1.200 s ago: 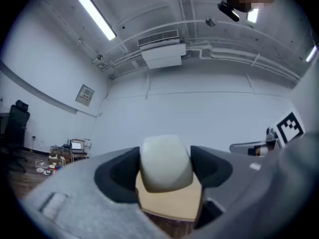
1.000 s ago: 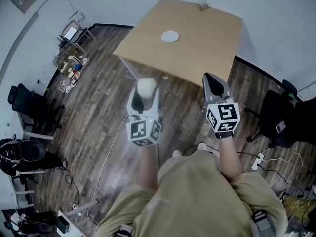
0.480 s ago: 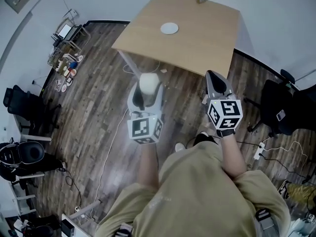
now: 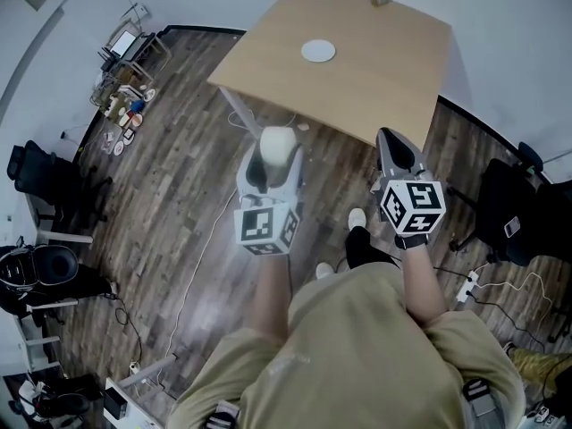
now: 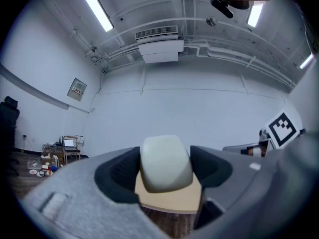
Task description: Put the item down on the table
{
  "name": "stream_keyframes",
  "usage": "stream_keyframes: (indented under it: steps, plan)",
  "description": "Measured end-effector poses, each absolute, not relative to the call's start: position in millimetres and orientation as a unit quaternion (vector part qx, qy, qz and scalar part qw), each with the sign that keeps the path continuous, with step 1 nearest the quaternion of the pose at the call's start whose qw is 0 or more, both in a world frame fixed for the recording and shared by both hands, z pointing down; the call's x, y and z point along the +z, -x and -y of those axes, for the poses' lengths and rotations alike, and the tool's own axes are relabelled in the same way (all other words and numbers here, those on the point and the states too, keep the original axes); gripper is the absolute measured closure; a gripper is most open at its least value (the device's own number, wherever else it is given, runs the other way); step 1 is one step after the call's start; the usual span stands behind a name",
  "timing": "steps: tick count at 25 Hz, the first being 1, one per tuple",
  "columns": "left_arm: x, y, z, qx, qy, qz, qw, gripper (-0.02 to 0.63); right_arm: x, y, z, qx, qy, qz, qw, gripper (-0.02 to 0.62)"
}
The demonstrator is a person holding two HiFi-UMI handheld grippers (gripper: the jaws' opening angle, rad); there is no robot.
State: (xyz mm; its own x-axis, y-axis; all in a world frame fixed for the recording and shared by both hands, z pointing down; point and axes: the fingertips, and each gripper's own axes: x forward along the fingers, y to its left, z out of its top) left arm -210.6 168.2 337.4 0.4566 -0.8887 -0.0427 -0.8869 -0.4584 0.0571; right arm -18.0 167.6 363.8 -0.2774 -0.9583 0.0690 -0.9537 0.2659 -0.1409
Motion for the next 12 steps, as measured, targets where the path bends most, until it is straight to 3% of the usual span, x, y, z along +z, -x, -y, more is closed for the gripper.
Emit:
stream_keyframes:
  steps: [12]
  plan:
    - [310.8, 158.0, -20.7, -0.056, -0.833, 0.55, -0.012, 0.288, 328.3, -30.3, -3.1, -0.02, 0.584, -0.811, 0.035, 0.589]
